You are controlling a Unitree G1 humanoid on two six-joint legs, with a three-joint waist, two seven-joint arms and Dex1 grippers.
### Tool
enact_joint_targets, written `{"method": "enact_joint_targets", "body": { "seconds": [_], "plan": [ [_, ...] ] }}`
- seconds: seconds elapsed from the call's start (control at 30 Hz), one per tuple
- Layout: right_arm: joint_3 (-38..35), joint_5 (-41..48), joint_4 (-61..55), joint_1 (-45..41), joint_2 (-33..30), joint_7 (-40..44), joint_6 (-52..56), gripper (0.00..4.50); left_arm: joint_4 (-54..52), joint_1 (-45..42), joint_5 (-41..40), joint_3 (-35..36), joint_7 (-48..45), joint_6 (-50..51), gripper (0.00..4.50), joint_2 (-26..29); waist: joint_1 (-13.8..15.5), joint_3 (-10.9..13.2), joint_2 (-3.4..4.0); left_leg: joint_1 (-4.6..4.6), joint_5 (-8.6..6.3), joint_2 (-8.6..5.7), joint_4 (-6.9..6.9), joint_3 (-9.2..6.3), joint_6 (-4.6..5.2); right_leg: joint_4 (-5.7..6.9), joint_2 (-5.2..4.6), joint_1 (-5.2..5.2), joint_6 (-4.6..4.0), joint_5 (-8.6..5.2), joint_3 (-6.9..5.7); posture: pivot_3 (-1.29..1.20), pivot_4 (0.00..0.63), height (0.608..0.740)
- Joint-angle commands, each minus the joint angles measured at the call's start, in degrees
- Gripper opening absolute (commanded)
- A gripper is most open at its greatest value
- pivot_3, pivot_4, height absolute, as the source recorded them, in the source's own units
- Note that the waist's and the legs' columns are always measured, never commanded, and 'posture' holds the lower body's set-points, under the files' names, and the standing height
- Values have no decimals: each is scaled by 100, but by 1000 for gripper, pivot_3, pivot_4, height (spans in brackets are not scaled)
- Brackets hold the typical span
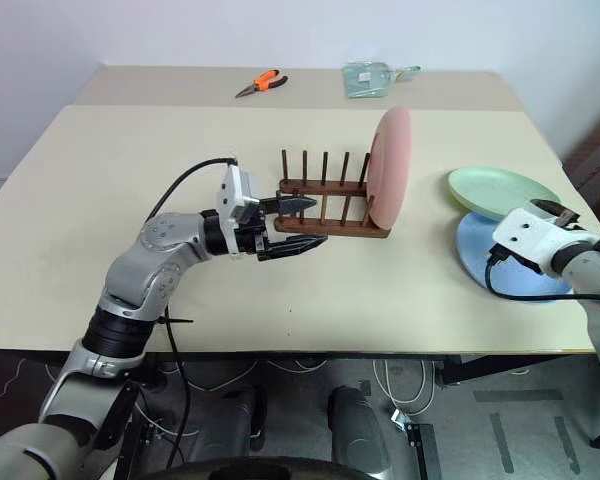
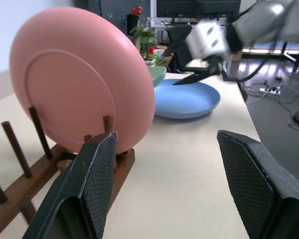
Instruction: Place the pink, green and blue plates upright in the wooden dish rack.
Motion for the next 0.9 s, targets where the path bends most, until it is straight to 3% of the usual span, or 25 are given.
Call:
{"method": "enact_joint_targets", "body": {
  "seconds": [0.03, 0.1, 0.2, 0.37, 0.4, 0.5, 0.63, 0.77, 0.8, 0.9],
  "plan": [
    [532, -641, 1152, -782, 41, -351, -932, 3615, -142, -61, 11, 4, -7, -103, 3278, -22, -7, 0, 2, 0, 0, 0, 1, 0, 0, 1, 1, -2, 1, 0, 1, 0, 150, 726],
    [825, -835, 1887, -1239, 219, -511, -1267, 3615, -205, -18, -1, 7, 28, -77, 3278, -35, 5, 3, 3, -1, 0, 0, 0, -1, 0, 1, 2, -1, 3, 0, 2, 0, 150, 726],
    [1072, -1086, 2560, -1655, 318, -759, -1665, 2776, -301, 47, 22, 2, 94, -65, 3278, -27, 20, 3, 3, -2, 0, -2, 4, -2, 0, 1, 1, 3, 5, -1, 3, 0, 150, 726],
    [1110, -1262, 2668, -1746, 250, -985, -1924, 252, -439, 157, -20, 76, 190, 3, 3278, 49, 30, 4, 7, -5, 0, -5, 6, -3, 0, 1, -1, 4, 8, -1, 3, 0, 150, 726],
    [1077, -1347, 2561, -1712, 210, -1119, -1904, 56, -451, 169, -18, 76, 206, -4, 3278, 57, 27, 3, 10, -4, 0, -5, 6, -3, 0, 2, -1, 4, 8, -1, 3, 0, 150, 726],
    [889, -1577, 2023, -1485, 62, -1449, -1707, 56, -396, 163, 52, 102, 288, -134, 3278, 56, 27, 3, 12, -1, 0, -4, 6, -5, 0, 5, 0, 5, 8, -1, 3, 0, 150, 726],
    [-455, -852, -264, -831, 485, -1411, -790, 56, 300, -44, 571, 472, 954, -949, 3278, -49, 38, 3, 21, -2, 0, -4, 5, -8, 0, 8, 1, 3, 10, -3, 3, 0, 150, 726],
    [-1591, 1264, -2701, -933, 1769, -1031, 593, 56, 1060, -168, 927, 820, 1230, -1628, 3278, 188, 5, 2, 21, 4, 0, 0, 5, -16, 0, 14, 11, 6, 27, 7, 4, 0, 150, 726],
    [-1761, 2352, -3383, -1138, 2145, -1017, 1077, 56, 1296, -202, 947, 916, 1194, -1764, 3278, 290, 17, 2, 22, 5, 0, 2, 4, -21, 0, 14, 14, 7, 30, 9, 2, 0, 150, 726],
    [-1969, 4115, -4468, -1675, 2708, -1101, 2020, 56, 1790, -295, 945, 1034, 1048, -1988, 3278, 447, 34, 4, 20, 2, 0, 2, 5, -23, 0, 12, 9, 12, 29, 9, -3, 0, 150, 726]
  ]
}}
